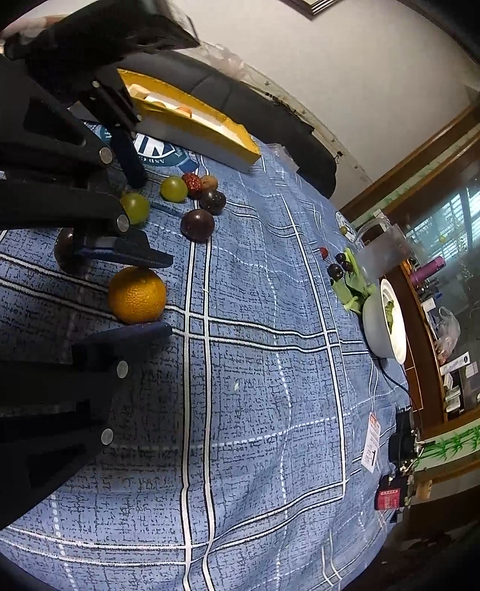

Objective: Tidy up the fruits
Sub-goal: 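Grasp an orange with right tool while left tool grasps a green plum, then carry the green plum and orange into the tray and open both tools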

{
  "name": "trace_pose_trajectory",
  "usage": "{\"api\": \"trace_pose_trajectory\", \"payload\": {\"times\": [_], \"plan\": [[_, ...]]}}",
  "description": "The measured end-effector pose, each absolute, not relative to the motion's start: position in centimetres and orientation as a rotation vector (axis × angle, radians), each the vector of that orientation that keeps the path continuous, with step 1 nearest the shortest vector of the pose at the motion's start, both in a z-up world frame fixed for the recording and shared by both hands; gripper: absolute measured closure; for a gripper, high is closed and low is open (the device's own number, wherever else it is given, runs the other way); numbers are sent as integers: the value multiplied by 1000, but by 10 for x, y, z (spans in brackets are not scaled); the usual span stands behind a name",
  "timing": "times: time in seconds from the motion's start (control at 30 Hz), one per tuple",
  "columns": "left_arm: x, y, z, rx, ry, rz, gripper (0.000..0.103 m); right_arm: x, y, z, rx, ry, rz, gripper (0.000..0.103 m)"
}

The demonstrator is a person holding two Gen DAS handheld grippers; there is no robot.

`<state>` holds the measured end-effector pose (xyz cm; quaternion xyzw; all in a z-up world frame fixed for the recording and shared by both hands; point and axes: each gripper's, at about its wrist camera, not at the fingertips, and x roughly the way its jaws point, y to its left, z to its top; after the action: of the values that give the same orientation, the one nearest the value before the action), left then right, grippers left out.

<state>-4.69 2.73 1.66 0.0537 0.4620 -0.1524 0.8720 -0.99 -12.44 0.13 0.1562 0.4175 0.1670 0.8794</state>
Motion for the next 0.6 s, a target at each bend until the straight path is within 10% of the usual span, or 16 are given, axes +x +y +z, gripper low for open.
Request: {"api": "trace_pose_trajectory", "payload": {"times": [0.17,0.27,0.6], "plan": [[-37,18,15,114,965,-353,42,-7,-121,-3,309,889,343,62],[-39,15,17,124,956,-364,78,-7,-118,-3,289,889,347,62],[-45,33,21,27,952,-341,79,-9,-107,-2,216,873,342,69]]}}
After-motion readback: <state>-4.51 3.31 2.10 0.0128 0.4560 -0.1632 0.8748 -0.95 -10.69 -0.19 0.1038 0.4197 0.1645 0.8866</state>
